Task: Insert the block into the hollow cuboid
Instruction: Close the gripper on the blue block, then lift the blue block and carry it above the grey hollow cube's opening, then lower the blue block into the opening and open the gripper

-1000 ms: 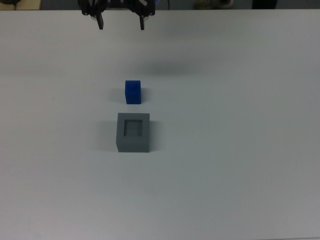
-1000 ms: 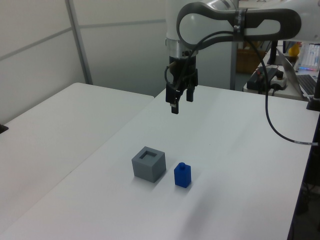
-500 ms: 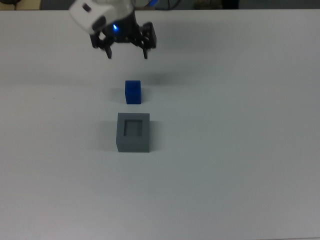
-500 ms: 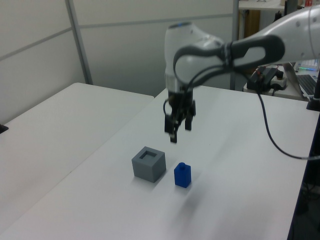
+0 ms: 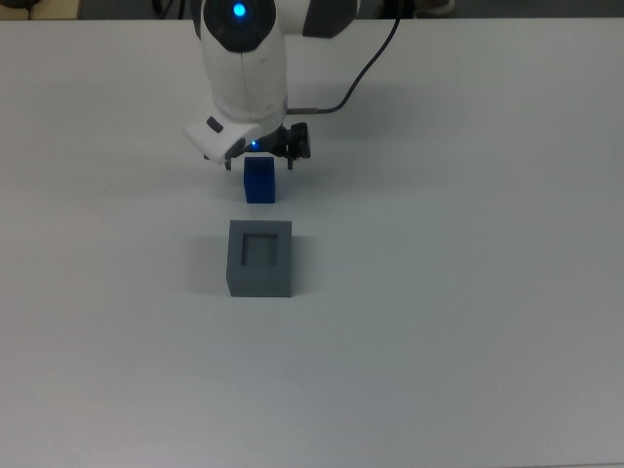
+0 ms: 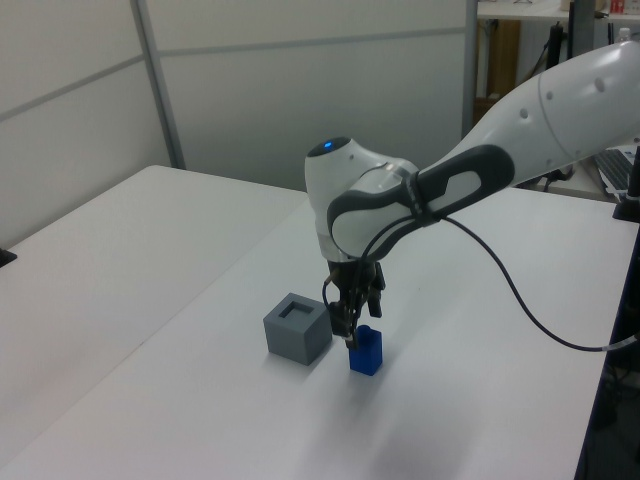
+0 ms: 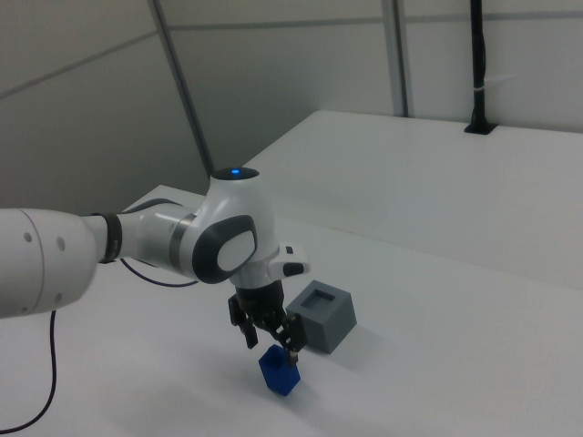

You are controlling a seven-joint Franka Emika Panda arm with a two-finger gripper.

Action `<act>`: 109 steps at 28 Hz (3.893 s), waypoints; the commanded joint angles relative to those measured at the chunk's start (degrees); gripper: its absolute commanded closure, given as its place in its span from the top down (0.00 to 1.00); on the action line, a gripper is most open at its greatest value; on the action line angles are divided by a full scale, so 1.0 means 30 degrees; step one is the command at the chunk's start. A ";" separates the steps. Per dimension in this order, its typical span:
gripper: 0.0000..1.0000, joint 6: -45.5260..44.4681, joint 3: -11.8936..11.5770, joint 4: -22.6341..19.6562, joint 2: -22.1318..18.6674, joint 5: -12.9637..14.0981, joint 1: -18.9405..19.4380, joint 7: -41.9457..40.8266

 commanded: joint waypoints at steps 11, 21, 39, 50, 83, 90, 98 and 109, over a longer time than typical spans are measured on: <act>0.29 0.0898 -0.0047 -0.0855 -0.0122 -0.0509 0.0127 0.0066; 0.00 -0.0739 -0.0164 0.0314 -0.0678 -0.0479 0.0098 0.0066; 0.02 -0.3584 -0.0310 0.8193 0.2159 -0.0010 0.0068 0.1617; 0.01 -0.3703 -0.0809 1.1565 0.5355 -0.0069 0.0449 0.3347; 0.10 -0.3966 -0.0604 1.1391 0.5473 -0.0157 0.0713 0.1970; 0.83 -0.3966 -0.0633 1.1361 0.5473 -0.0186 0.0713 0.2117; 0.97 -0.3937 -0.0574 1.1332 0.5503 -0.0216 0.0713 0.2116; 1.00 -0.3966 -0.0574 1.1128 0.5473 -0.0245 0.0713 0.2175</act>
